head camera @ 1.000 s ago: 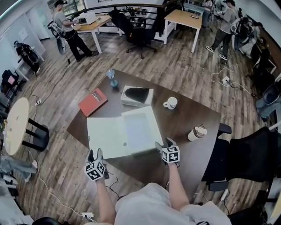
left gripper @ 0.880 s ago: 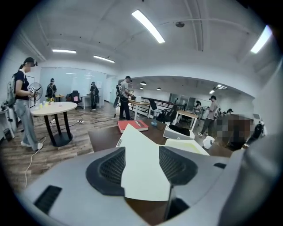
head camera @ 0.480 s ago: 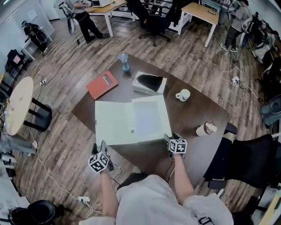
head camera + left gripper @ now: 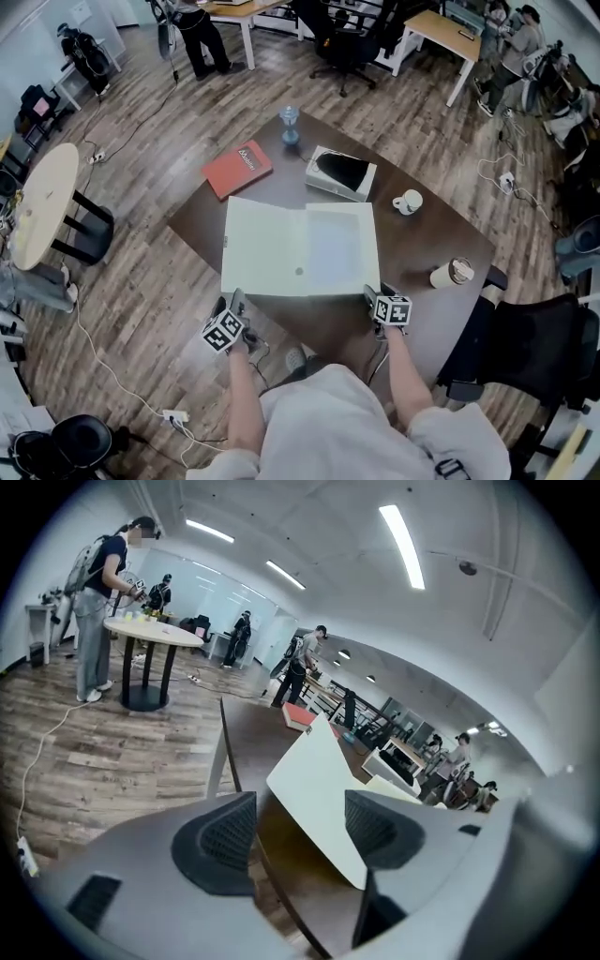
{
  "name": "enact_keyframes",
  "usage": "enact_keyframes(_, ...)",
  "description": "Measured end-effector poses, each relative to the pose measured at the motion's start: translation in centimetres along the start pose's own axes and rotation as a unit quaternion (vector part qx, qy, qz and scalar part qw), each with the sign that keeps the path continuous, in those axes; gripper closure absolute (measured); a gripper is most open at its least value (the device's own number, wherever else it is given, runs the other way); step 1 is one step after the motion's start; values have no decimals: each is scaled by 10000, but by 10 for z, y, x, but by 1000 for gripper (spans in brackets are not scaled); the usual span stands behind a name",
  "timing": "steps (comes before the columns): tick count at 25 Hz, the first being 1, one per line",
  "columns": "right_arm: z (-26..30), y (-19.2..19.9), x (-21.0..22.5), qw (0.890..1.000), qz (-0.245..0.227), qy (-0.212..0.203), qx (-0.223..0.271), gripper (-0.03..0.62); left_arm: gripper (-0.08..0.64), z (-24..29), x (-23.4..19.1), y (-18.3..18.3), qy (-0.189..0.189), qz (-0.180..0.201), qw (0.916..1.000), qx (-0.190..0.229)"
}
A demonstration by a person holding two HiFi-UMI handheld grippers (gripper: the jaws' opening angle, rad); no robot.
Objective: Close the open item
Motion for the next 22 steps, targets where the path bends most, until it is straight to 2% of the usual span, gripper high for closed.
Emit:
enact_keyframes(4, 2, 1, -6, 10000, 7, -18, 66, 345, 291, 30, -11, -4, 250, -410, 9988, 24)
enact_keyframes(7, 2, 7, -12, 9996, 109, -259, 79, 342, 291, 43, -15, 0, 314, -635, 9974, 99)
enact_keyframes(12, -6, 24, -25, 9981, 405, -461, 23, 328, 304, 52, 0, -11, 483, -416, 9977, 207)
enact_keyframes(19, -12, 32, -38, 9976, 544, -388, 174, 328, 436, 53, 7, -31, 701, -219, 9968, 301)
enact_keyframes(22, -14, 33, -37, 9968, 707, -340, 179, 328, 526, 45, 8, -37, 666, -398, 9964, 351)
Point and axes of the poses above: the fingertips, and each gripper's own axes: z forward along the fingers, x to its right, y out of its underside, the point moved 2 cm from there along -z, backward along the fingers, and after that the axes turned 1 degree about -z, right-handed, at the moved point
